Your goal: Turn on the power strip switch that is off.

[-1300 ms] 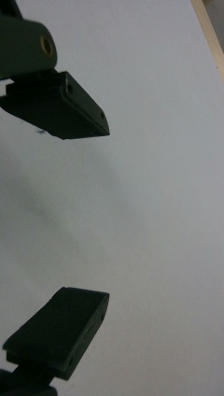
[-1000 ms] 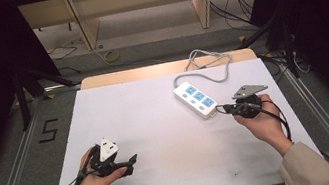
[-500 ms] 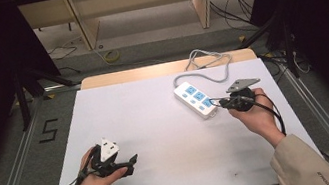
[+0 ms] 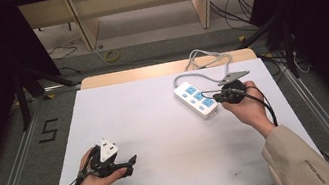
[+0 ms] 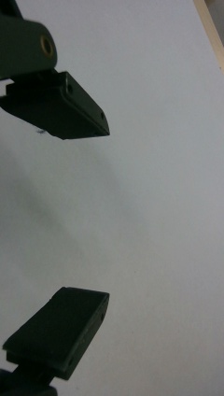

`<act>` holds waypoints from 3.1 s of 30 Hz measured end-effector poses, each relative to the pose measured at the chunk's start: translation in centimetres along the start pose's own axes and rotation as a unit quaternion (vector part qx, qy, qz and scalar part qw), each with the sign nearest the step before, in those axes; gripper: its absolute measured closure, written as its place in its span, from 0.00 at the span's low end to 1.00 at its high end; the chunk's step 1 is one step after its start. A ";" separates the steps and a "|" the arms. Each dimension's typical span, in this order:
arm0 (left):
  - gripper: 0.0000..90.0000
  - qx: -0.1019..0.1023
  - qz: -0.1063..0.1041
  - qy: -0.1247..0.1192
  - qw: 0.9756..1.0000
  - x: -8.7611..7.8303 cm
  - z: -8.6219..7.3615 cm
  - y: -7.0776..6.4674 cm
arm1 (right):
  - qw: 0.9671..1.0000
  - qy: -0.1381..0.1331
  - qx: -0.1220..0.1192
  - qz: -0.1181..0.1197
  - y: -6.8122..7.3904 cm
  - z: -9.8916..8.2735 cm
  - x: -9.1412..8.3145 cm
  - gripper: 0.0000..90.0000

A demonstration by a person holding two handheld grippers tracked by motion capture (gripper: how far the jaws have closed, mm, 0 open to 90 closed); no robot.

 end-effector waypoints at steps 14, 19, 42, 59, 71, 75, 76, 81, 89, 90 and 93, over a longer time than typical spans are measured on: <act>0.18 0.002 0.004 0.000 1.000 -0.3 -0.2 0.0 | 1.000 0.011 -0.008 0.011 0.6 2.5 2.2 1.00; 0.18 0.003 0.002 0.000 1.000 -0.2 -0.2 0.0 | 1.000 0.017 -0.012 0.012 0.6 3.1 2.9 1.00; 0.19 0.005 0.001 0.002 1.000 -0.2 -0.2 0.0 | 0.999 0.038 -0.006 0.012 0.3 4.9 5.3 1.00; 0.19 0.007 0.000 0.003 1.000 -0.1 -0.2 0.0 | 0.999 0.050 0.006 0.017 0.0 5.4 6.4 1.00; 0.19 0.008 0.000 0.005 1.000 -0.1 -0.2 0.0 | 0.998 0.056 0.007 0.017 0.1 5.8 7.1 1.00; 0.19 0.006 -0.001 0.004 1.000 -0.1 -0.2 -0.1 | 0.998 0.058 0.005 0.017 0.1 5.9 7.2 1.00; 0.19 0.006 0.000 0.003 1.000 -0.1 -0.2 -0.1 | 0.998 0.058 0.005 0.017 0.1 6.0 7.2 1.00; 0.19 0.006 -0.001 0.003 1.000 -0.1 -0.2 -0.1 | 0.998 0.059 0.004 0.018 0.2 6.3 7.3 1.00; 0.19 0.007 -0.001 0.003 1.000 -0.1 -0.2 -0.1 | 0.998 0.059 0.001 0.019 0.4 6.9 7.6 1.00; 0.19 0.008 -0.001 0.004 1.000 -0.1 -0.2 -0.1 | 0.998 0.059 0.002 0.019 0.5 6.9 7.7 1.00; 0.19 0.009 -0.001 0.004 1.000 -0.1 -0.2 -0.1 | 0.998 0.062 -0.001 0.019 0.5 7.0 7.9 1.00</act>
Point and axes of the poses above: each handheld gripper's, and its own axes: x roughly forward along the jaws, z roughly out of its top, y roughly to its left, the point moved 3 cm from there along x, roughly forward along the jaws, and after that the axes turned 8 degrees about y, right-handed, at the moved point
